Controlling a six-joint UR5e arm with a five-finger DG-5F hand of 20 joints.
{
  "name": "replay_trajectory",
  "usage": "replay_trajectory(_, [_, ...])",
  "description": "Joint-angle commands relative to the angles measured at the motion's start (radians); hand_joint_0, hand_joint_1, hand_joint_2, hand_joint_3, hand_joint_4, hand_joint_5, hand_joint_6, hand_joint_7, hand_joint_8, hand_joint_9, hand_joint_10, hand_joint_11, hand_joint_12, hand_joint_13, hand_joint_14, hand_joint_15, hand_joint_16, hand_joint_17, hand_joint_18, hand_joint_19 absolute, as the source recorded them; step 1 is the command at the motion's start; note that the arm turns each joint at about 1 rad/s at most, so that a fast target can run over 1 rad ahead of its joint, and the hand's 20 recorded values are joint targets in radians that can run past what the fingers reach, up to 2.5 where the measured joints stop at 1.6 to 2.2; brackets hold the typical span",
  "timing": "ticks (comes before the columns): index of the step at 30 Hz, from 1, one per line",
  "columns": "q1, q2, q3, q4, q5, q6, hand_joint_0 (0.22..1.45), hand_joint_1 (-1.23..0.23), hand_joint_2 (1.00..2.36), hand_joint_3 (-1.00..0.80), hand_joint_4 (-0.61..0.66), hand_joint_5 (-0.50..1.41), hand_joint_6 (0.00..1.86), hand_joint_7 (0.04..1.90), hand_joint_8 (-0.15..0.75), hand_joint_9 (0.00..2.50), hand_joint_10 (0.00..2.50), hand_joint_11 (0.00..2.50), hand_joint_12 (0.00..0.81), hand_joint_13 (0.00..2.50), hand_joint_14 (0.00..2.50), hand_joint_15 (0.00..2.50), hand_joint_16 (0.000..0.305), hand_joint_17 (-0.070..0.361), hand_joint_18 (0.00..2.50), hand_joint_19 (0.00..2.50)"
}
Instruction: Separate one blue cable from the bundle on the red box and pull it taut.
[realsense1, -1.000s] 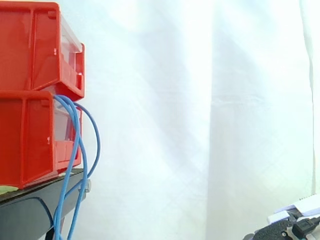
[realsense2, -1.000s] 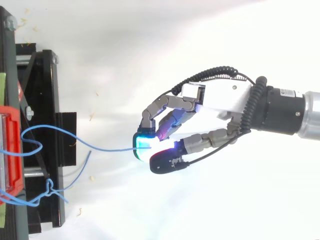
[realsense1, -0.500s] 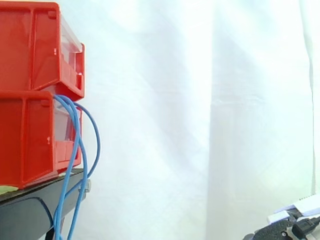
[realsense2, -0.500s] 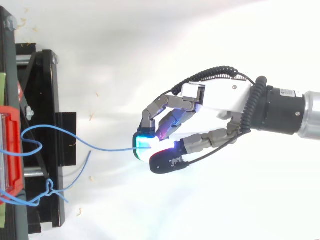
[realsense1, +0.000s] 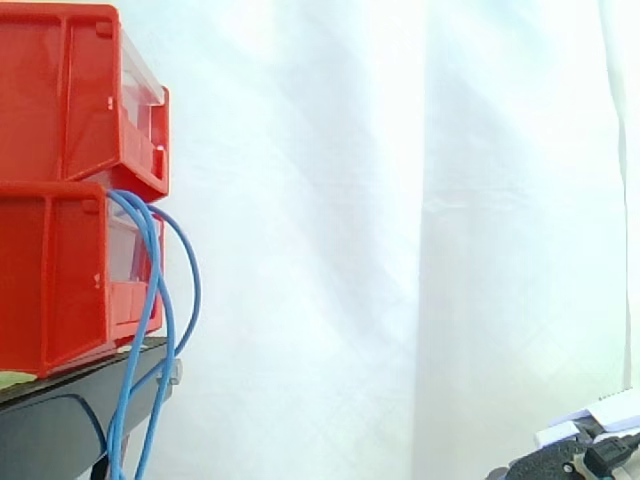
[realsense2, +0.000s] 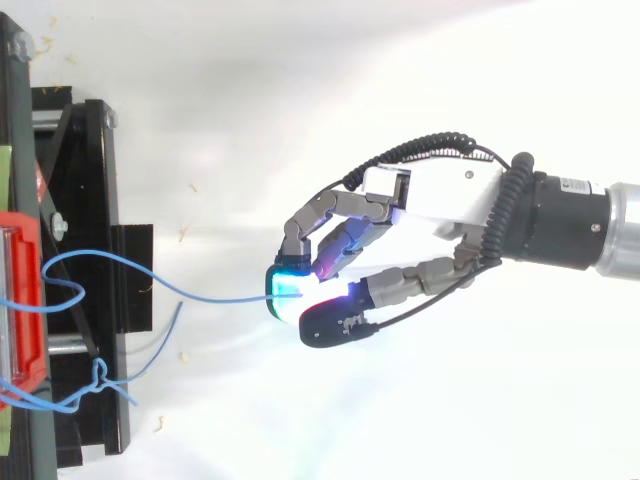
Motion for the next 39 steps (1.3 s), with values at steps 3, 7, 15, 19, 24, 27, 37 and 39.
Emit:
replay_trajectory(3, [0.000,0.000,0.000,0.000,0.000,0.000,0.56,-0.84,1.21,-0.09,0.04,-0.05,0.88,0.96,0.292,0.92,0.01,0.19,0.412,0.77,0.01,0.34,0.069,0.155,0.57,0.36])
replay_trajectory(7, [0.000,0.000,-0.001,0.000,0.000,0.000,0.56,-0.84,1.21,-0.10,0.04,-0.05,0.88,0.97,0.294,0.91,0.01,0.19,0.414,0.77,0.01,0.34,0.069,0.155,0.56,0.36])
replay_trajectory(15, [0.000,0.000,0.000,0.000,0.000,0.000,0.56,-0.84,1.18,-0.09,0.04,-0.05,0.88,0.97,0.294,0.91,0.01,0.19,0.412,0.77,0.01,0.35,0.069,0.155,0.56,0.36])
replay_trajectory(19, [0.000,0.000,0.000,0.000,0.000,0.000,0.57,-0.84,1.17,-0.09,0.04,-0.05,0.88,0.96,0.296,0.91,0.01,0.19,0.410,0.77,0.01,0.35,0.069,0.154,0.56,0.36])
replay_trajectory(24, [0.001,0.000,0.000,0.000,0.000,0.000,0.57,-0.84,1.17,-0.09,0.04,-0.05,0.88,0.96,0.292,0.92,0.01,0.18,0.411,0.77,0.01,0.35,0.069,0.154,0.56,0.36])
replay_trajectory(27, [0.000,0.000,-0.001,0.000,0.000,0.000,0.57,-0.84,1.17,-0.09,0.05,-0.05,0.88,0.96,0.294,0.91,0.01,0.19,0.411,0.77,0.01,0.34,0.069,0.154,0.56,0.37])
replay_trajectory(37, [0.001,-0.002,0.000,0.000,0.000,0.000,0.56,-0.84,1.17,-0.09,0.05,-0.05,0.88,0.96,0.296,0.92,0.01,0.20,0.410,0.77,0.01,0.34,0.069,0.154,0.56,0.36])
replay_trajectory(39, [0.000,0.000,0.000,0.000,0.000,-0.001,0.56,-0.84,1.18,-0.09,0.05,-0.05,0.88,0.96,0.294,0.92,0.01,0.19,0.409,0.77,0.01,0.34,0.069,0.154,0.56,0.36])
